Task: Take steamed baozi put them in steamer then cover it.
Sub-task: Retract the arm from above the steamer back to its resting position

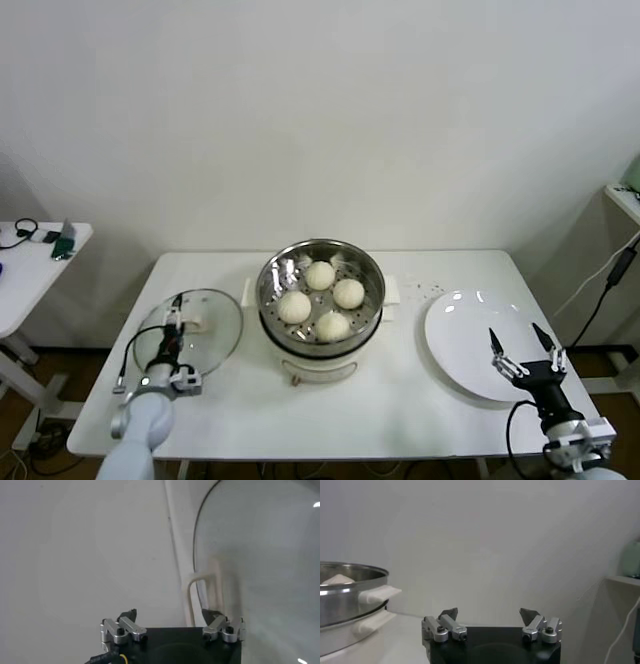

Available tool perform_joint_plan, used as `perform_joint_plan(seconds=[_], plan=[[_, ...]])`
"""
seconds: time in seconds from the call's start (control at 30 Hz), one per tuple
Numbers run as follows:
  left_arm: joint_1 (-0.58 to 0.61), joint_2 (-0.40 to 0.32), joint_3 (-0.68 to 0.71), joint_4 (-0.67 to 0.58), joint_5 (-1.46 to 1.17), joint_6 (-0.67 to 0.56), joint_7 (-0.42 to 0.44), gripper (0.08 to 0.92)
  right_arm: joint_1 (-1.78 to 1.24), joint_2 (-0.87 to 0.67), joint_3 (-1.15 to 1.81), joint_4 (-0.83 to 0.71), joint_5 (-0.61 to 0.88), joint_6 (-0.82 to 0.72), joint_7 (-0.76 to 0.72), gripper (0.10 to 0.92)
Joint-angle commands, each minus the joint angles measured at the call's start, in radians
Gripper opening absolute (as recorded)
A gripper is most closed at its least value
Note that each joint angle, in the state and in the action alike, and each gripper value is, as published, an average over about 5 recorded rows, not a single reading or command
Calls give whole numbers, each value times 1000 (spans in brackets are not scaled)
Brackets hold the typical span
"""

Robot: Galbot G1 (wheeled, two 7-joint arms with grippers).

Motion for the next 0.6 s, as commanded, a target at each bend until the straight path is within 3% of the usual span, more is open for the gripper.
perform_joint_plan(seconds=[0.03,0.33,0.6], plan=[[-51,11,5,47,-32,3,1,823,-12,20,10,-11,-29,15,-12,823],[-54,14,14,56,-85,-18,23,814,-13,40,14,-36,-62,36,-24,823],[-41,13,16,53,-112,-32,39,610,-6,50,27,-46,-66,40,-27,823]])
